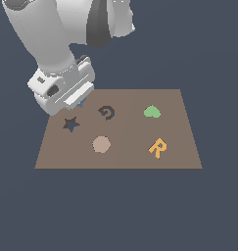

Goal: Insert a designated object into the corresponding slot on a board.

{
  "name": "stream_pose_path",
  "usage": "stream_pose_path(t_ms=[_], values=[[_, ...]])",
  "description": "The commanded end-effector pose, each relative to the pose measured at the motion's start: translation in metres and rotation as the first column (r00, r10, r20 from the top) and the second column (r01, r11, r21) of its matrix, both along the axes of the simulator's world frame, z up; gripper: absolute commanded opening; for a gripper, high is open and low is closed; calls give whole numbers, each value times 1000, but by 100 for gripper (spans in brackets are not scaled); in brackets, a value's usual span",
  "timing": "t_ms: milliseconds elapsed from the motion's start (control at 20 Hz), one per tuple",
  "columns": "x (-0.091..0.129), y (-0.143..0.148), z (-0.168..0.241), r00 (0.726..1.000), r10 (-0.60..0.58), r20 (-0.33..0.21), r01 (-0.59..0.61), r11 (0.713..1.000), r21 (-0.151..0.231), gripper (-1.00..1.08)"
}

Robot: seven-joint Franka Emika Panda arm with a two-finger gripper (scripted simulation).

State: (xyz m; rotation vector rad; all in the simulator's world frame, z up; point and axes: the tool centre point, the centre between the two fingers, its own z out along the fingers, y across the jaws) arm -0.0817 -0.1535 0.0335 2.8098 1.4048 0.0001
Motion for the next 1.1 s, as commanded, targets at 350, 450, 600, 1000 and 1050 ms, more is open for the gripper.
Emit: stream_pose_path(t_ms=[350,450,600,1000,1050], values=[[3,3,0,998,-70,0,70,998,0,-100],[5,4,0,995,-102,0,102,995,0,-100],[7,6,1,987,-159,0,159,987,0,-100],[19,11,2,928,-372,0,372,928,-1,-100],[21,12,2,915,-404,0,404,915,-1,-100]])
